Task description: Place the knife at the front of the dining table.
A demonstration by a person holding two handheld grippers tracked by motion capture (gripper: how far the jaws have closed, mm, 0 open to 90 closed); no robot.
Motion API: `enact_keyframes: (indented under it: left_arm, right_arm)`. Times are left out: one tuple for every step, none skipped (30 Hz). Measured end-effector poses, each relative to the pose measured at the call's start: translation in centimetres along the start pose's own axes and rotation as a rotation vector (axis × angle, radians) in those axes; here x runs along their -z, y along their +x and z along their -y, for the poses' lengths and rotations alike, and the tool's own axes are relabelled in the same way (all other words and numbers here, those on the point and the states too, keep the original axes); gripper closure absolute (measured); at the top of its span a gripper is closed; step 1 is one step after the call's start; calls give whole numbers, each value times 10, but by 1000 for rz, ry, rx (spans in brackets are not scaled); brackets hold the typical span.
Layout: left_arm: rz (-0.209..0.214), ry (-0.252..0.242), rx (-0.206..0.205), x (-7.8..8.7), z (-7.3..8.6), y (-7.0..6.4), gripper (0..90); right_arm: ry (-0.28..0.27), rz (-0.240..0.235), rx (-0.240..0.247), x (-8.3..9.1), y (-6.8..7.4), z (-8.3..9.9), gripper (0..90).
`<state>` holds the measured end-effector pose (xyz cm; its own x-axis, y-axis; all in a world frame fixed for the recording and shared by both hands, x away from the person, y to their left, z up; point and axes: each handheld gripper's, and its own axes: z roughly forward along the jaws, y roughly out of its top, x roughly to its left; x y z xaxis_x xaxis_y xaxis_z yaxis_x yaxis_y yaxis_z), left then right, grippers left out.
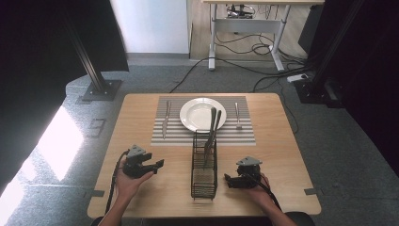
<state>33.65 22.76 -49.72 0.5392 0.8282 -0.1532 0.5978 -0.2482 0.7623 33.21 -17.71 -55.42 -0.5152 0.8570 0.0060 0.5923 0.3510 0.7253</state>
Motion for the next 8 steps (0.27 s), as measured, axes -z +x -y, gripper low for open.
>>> enact_keyframes:
  left_arm:
    - [-1, 3, 0, 0, 0, 0, 347]
    - [-2, 3, 1, -1, 0, 0, 347]
    - [-2, 1, 2, 0, 0, 1, 347]
    - [-2, 1, 2, 0, 0, 1, 347]
    - [-3, -1, 1, 0, 0, 1, 347]
    - [-3, -2, 0, 0, 0, 0, 347]
    - [-3, -1, -1, 0, 0, 0, 347]
    - [-2, -1, -2, 0, 0, 0, 347]
  right_arm:
    - [0, 0, 0, 0, 0, 0, 83]
    - [0, 0, 0, 0, 0, 0, 83]
    - [0, 0, 0, 0, 0, 0, 82]
    - [-1, 0, 0, 0, 0, 0, 81]
    - [-1, 0, 0, 0, 0, 0, 81]
    - [-2, 0, 0, 0, 0, 0, 79]
    - [-6, 0, -1, -1, 0, 1, 74]
    - [-6, 0, -1, -1, 0, 1, 74]
